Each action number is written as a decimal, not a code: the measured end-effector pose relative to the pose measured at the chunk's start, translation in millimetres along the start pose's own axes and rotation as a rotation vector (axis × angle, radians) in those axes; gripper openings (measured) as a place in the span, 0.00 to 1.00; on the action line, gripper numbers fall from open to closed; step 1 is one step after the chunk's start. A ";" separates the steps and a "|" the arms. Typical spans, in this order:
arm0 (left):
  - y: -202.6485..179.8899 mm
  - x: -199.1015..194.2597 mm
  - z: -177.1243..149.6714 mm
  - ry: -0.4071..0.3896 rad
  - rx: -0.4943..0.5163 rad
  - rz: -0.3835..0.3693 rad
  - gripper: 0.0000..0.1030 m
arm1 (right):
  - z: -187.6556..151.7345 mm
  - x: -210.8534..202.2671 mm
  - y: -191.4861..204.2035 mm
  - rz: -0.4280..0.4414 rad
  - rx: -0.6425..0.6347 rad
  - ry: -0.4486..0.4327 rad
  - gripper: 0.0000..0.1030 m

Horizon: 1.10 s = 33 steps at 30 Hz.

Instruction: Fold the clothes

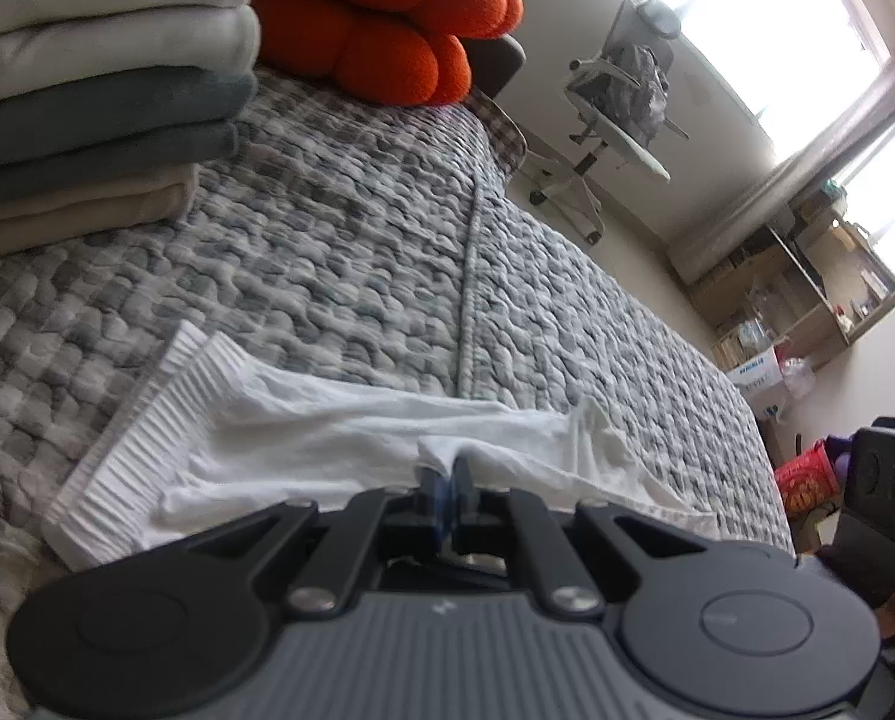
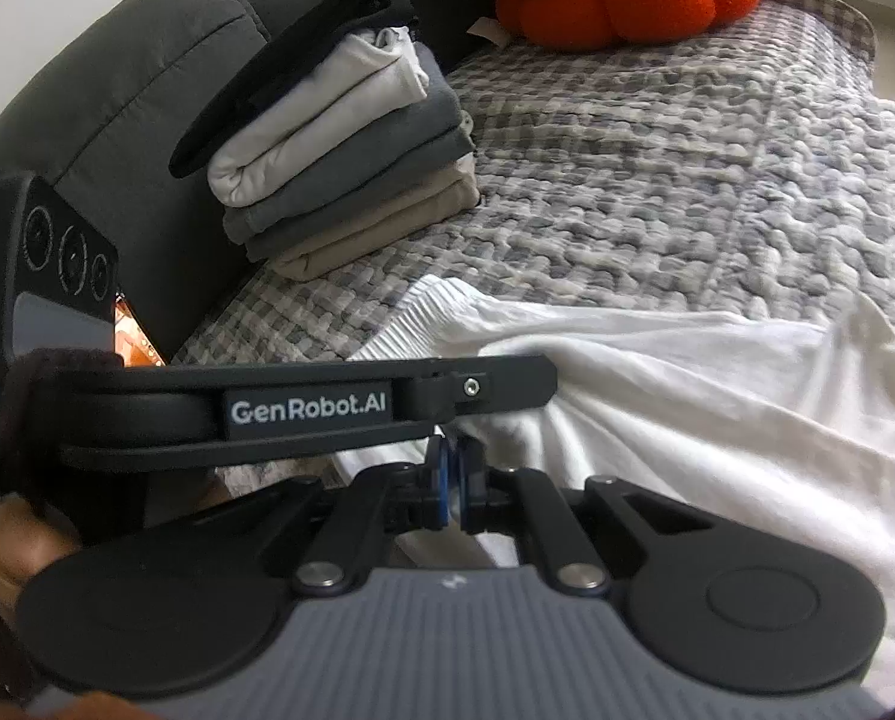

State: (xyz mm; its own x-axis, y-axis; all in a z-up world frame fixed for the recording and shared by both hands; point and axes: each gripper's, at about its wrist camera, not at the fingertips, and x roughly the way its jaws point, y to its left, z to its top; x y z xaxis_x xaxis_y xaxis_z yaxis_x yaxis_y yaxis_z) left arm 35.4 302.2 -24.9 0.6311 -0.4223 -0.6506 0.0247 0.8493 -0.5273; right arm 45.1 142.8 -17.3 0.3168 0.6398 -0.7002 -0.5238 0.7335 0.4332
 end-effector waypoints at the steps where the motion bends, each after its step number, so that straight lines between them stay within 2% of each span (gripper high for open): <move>1: 1.9 -0.8 0.8 -0.004 -0.005 0.001 0.02 | 1.7 2.5 0.9 0.004 0.001 0.000 0.05; 15: 41.3 -11.5 11.0 -0.055 -0.091 0.046 0.02 | 18.1 39.8 18.5 0.087 -0.015 0.015 0.05; 31: 76.8 -6.5 7.0 -0.069 -0.152 0.103 0.02 | 13.1 80.9 18.6 0.151 -0.010 0.048 0.05; 32: 78.3 -7.3 7.0 -0.077 -0.163 0.102 0.02 | 12.9 80.6 18.5 0.162 -0.014 0.045 0.07; 33: 79.5 -8.9 7.0 -0.086 -0.173 0.097 0.02 | 12.8 80.2 18.5 0.173 -0.019 0.043 0.14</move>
State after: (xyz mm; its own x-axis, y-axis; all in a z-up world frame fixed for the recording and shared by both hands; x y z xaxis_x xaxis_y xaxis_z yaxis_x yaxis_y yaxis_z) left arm 37.1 375.7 -57.2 0.6878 -0.3066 -0.6580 -0.1685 0.8142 -0.5555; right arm 71.0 210.6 -58.2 0.1868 0.7454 -0.6399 -0.5823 0.6087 0.5389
